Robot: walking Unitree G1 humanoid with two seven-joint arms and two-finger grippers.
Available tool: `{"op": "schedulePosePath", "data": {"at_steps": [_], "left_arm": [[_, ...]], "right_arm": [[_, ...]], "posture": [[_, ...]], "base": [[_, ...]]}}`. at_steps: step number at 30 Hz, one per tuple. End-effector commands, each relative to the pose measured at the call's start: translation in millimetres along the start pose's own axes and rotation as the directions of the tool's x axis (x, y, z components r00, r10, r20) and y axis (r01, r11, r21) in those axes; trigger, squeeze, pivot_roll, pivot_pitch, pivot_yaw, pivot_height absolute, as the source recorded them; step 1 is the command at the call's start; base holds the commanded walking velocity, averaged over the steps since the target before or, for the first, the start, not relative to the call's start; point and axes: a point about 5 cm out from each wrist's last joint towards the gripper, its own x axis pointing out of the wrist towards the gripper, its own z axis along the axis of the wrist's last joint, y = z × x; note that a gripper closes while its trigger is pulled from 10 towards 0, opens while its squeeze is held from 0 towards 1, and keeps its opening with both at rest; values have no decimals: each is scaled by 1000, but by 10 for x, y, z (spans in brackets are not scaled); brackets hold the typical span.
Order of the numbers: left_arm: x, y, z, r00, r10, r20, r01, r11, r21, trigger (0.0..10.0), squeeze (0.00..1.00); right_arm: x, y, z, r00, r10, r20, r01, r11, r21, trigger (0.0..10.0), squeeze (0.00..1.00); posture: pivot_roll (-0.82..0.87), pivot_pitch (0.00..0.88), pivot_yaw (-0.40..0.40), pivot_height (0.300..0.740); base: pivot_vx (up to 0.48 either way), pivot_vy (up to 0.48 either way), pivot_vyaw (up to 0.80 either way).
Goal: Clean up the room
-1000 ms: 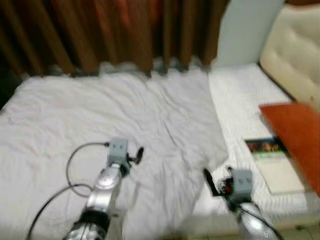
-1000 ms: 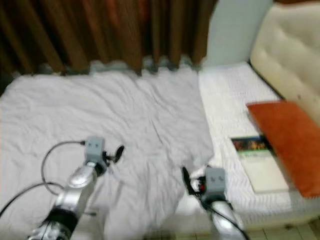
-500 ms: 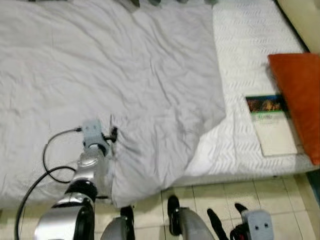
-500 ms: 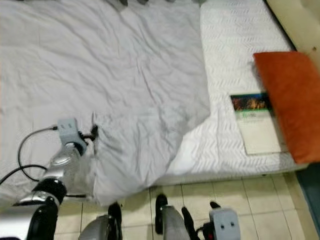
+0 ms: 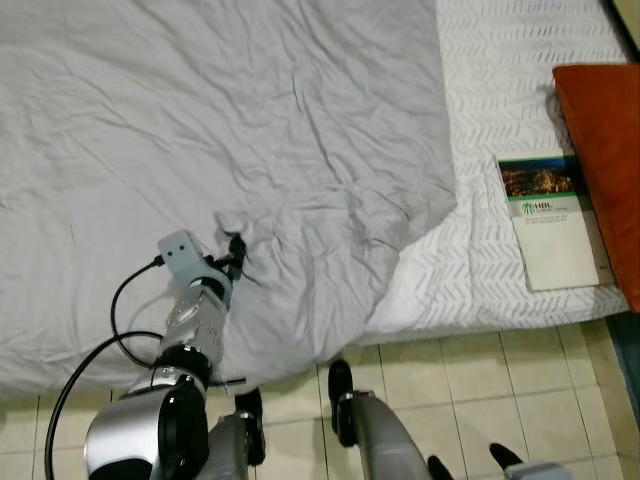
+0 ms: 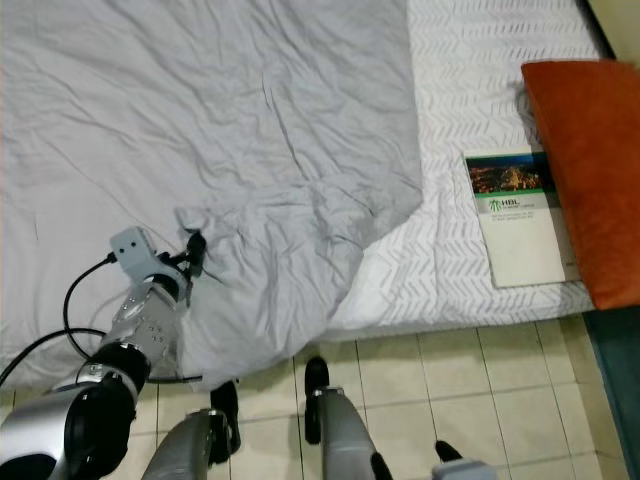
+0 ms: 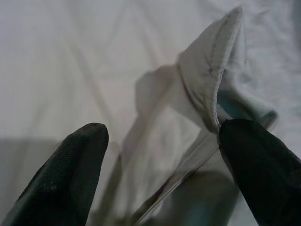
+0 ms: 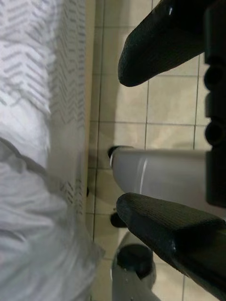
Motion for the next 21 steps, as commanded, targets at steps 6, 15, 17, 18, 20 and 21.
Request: {"op": "schedulePosePath", "data": {"at_steps": [6,15,17,18,20,21], "left_arm": [[-43,-62,-149,998,-55,-27,56,998,26,10000,0],[-116,-192,-487,977,-116,-181,79,977,-199,10000,0],[-150,-232,-589,964,-134,-229,85,974,-210,10000,0],[-159,-226,-612,963,-125,-241,76,976,-202,10000,0],[-174,-199,-637,960,-114,-257,83,988,-127,0,0],[-175,-191,-638,959,-113,-260,88,991,-105,0,0]], "right_arm": [[-112,40,-90,998,-11,-65,11,1000,5,10000,0],[-205,46,-117,995,-20,-95,19,1000,-9,10000,0],[-216,67,-124,995,-12,-99,11,1000,-12,10000,0],[-216,71,-124,995,-11,-99,10,1000,-13,10000,0],[-206,80,-119,995,-12,-97,11,1000,-11,10000,0],[-202,81,-116,995,-13,-96,12,1000,-11,10000,0]], "posture": [[-411,679,-62,740],[-441,698,-76,740],[-442,697,-76,740],[-442,697,-76,740],[-446,691,-73,740],[-446,691,-73,740]], "base": [[0,0,0],[0,0,0],[0,0,0],[0,0,0],[0,0,0],[0,0,0]]}}
